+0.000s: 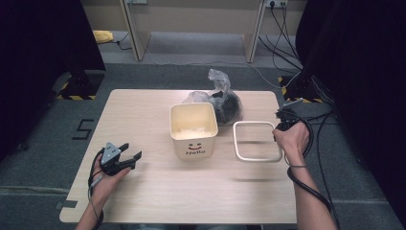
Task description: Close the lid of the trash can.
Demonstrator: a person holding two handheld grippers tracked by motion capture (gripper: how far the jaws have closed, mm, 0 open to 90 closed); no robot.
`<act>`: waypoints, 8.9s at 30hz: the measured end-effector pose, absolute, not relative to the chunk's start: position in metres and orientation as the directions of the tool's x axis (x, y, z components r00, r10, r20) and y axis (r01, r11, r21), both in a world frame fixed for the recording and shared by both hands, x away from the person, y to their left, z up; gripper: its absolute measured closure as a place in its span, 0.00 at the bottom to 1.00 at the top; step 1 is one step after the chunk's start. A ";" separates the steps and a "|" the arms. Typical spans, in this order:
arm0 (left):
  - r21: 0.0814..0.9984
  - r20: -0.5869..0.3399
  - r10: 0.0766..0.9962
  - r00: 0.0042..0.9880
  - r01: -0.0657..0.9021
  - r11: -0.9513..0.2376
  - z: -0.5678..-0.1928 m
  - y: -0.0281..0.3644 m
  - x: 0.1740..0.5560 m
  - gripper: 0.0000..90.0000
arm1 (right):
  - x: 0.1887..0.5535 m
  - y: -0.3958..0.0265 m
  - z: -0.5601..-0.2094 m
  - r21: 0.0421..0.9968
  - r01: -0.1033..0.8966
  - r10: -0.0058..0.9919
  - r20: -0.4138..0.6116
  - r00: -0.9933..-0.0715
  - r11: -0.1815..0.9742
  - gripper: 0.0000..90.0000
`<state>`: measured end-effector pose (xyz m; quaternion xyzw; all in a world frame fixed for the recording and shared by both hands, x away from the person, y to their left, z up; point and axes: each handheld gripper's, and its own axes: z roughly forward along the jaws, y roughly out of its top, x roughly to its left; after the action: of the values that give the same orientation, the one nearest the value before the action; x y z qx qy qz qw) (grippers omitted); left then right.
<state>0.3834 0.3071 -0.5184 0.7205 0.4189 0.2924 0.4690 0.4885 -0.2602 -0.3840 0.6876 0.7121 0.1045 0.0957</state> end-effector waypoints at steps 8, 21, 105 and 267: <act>0.920 0.031 0.877 0.479 0.331 -0.212 -0.518 0.307 0.384 0.36 | 0.489 -0.256 -0.370 0.300 0.953 0.999 0.014 -0.047 0.040 0.92; 0.919 0.035 0.876 0.480 0.329 -0.218 -0.518 0.306 0.384 0.36 | 0.491 -0.251 -0.353 0.330 0.943 0.998 0.016 -0.054 0.046 0.92; 0.921 0.024 0.876 0.483 0.330 -0.207 -0.518 0.308 0.384 0.36 | 0.511 -0.161 -0.309 0.354 0.922 0.981 0.052 -0.188 0.158 0.92; 0.921 0.030 0.868 0.496 0.323 -0.217 -0.518 0.307 0.383 0.35 | 0.506 -0.115 -0.326 0.467 0.872 0.959 0.152 -0.240 0.144 0.58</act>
<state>0.3833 0.3070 -0.5184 0.7249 0.4107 0.2883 0.4719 0.5056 -0.1154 -0.3257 0.6096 0.7509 0.2372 0.0913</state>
